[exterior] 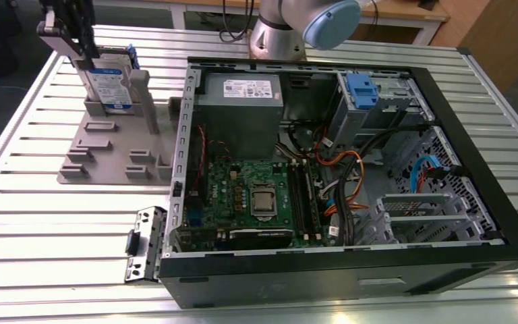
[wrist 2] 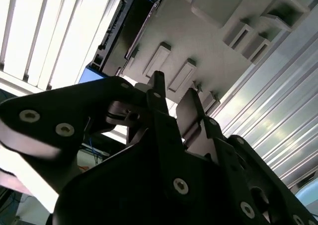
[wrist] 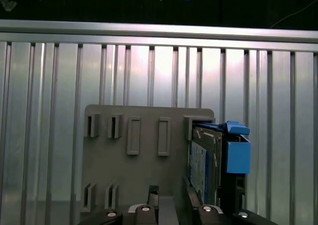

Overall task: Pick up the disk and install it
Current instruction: 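Pick up the disk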

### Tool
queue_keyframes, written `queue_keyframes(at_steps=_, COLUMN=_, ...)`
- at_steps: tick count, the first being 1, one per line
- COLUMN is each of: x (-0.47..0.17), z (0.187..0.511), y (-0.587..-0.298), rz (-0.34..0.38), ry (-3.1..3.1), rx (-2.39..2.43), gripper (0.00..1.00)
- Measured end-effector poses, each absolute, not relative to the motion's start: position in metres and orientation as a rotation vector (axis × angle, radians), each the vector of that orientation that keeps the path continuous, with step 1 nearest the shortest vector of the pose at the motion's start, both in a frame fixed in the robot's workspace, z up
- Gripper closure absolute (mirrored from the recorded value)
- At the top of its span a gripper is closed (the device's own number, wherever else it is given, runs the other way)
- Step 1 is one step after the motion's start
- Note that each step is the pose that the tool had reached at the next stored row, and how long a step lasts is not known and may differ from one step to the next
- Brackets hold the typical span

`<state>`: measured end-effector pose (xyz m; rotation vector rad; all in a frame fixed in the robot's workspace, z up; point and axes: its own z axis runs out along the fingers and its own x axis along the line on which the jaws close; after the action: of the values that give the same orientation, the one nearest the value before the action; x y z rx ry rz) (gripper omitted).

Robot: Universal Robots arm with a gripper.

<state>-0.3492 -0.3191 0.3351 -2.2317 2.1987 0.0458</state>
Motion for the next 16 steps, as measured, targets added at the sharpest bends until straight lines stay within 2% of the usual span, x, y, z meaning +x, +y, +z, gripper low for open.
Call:
queue_keyframes(at_steps=4, x=-0.3492, z=0.3351, y=-0.3190, rz=0.046, ry=2.199, rx=-2.232, gripper=0.48)
queue_keyframes(at_steps=6, x=-0.3492, z=0.3351, y=-0.3190, rz=0.046, ry=2.199, rx=-2.232, gripper=0.48)
queue_keyframes(at_steps=7, x=-0.3492, z=0.3351, y=-0.3190, rz=0.046, ry=2.199, rx=-2.232, gripper=0.41)
queue_keyframes(at_steps=16, x=-0.3500, z=0.3348, y=-0.3169, rz=0.046, ry=2.201, rx=-2.229, gripper=0.41)
